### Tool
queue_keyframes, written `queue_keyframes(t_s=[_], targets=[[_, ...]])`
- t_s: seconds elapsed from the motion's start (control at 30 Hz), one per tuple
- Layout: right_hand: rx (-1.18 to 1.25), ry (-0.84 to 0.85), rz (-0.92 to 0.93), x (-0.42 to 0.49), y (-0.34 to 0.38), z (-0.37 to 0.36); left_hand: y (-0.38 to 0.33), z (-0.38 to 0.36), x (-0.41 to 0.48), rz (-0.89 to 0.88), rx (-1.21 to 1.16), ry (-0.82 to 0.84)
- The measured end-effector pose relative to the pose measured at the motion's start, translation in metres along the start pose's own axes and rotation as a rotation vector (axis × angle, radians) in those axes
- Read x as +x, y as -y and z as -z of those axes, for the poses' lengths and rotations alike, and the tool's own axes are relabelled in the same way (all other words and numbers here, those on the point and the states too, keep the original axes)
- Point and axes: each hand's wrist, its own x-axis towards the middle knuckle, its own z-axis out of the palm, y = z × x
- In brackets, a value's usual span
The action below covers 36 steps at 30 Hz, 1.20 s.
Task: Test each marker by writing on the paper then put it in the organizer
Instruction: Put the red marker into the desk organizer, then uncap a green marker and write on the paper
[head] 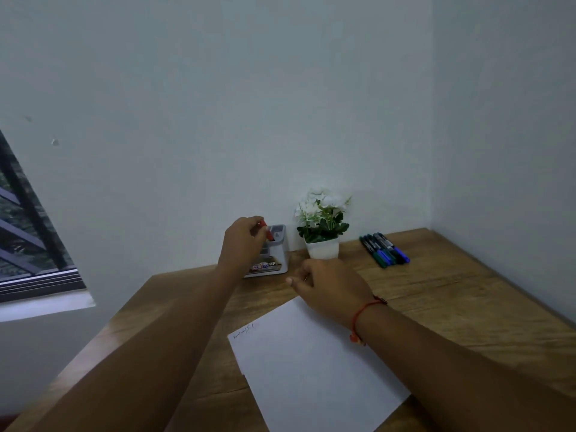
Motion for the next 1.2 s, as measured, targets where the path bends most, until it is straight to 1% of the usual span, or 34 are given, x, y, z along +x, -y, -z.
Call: queue_keyframes(t_s=[0.07, 0.13, 0.27, 0.37, 0.43, 0.53, 0.67, 0.77, 0.9, 1.03, 1.2], targets=[[0.008, -0.024, -0.016, 0.002, -0.003, 0.001, 0.000, -0.001, -0.003, 0.025, -0.008, 0.010], [-0.055, -0.069, -0.052, 0.006, -0.009, 0.002, -0.002, 0.003, -0.009, 0.029, -0.019, -0.009], [-0.236, -0.185, -0.158, 0.018, -0.034, 0.007, -0.010, 0.019, -0.045, -0.045, -0.010, -0.058], [-0.367, -0.221, -0.288, 0.021, -0.059, 0.019, -0.007, 0.031, -0.087, -0.113, 0.023, -0.019], [-0.430, -0.199, -0.337, 0.023, -0.076, 0.027, 0.001, 0.038, -0.108, -0.117, 0.043, 0.066], [-0.461, -0.134, -0.342, 0.025, -0.094, 0.034, 0.007, 0.042, -0.118, -0.093, 0.026, 0.158], [-0.510, -0.048, -0.385, 0.024, -0.096, 0.029, 0.003, 0.042, -0.115, -0.127, 0.018, 0.182], [-0.554, -0.058, -0.416, 0.025, -0.100, 0.025, 0.006, 0.042, -0.114, -0.183, 0.058, 0.224], [-0.523, -0.084, -0.458, 0.027, -0.102, 0.025, 0.014, 0.042, -0.112, -0.152, 0.015, 0.241], [-0.517, -0.092, -0.423, 0.027, -0.100, 0.028, 0.013, 0.043, -0.111, -0.125, 0.003, 0.259], [-0.506, -0.060, -0.477, 0.024, -0.087, 0.034, 0.012, 0.045, -0.110, -0.111, -0.012, 0.278]])
